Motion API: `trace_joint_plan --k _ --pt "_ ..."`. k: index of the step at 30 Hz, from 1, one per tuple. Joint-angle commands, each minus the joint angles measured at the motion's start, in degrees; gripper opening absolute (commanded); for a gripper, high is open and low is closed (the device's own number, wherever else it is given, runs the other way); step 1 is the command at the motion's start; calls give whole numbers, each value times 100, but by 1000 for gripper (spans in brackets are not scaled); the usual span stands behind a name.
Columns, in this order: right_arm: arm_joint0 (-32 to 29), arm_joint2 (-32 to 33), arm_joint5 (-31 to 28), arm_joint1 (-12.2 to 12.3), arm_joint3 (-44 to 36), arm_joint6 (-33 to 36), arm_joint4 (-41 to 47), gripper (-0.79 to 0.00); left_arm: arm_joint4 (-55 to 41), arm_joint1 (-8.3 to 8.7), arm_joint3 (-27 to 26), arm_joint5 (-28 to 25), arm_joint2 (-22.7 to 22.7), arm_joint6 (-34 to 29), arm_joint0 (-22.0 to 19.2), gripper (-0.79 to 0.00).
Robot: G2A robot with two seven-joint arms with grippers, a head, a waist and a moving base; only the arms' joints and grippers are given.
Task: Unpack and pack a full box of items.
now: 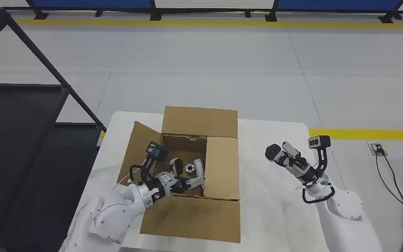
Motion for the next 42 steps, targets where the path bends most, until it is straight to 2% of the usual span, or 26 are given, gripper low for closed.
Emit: trace_joint_plan --k 1,7,11,16,20,25,34,38,42 --pt "-54 115 -44 32 26 83 90 0 -534 -50 438 67 256 -268 -342 0" --pt "-223 436 -183 109 211 119 382 0 -1128 -188 1626 185 836 -669 -1165 0" --pt "-343 614 -241 152 278 137 595 0 -1420 -285 2210 150 1183 -812 -1500 0" --pt "-511 737 -341 187 209 94 753 0 -1793 -413 2739 -87 1545 -817 -1819 0" --pt "-648 796 -406 210 96 55 818 0 -2014 -492 2913 -304 1720 -682 -1946 0" --pt "-743 825 -428 232 11 -10 880 0 -2009 -499 2718 -469 1713 -532 -1899 0" --pt "-862 1038 -619 275 37 -156 1250 0 -1622 -444 1636 -417 1592 -178 -1571 0" --pt "-962 1242 -766 299 114 -86 1666 0 -1448 -514 1345 -423 1797 302 -1563 0" --pt "-1082 1457 -896 328 224 9 1974 0 -1299 -653 1395 -351 2202 745 -1737 0"
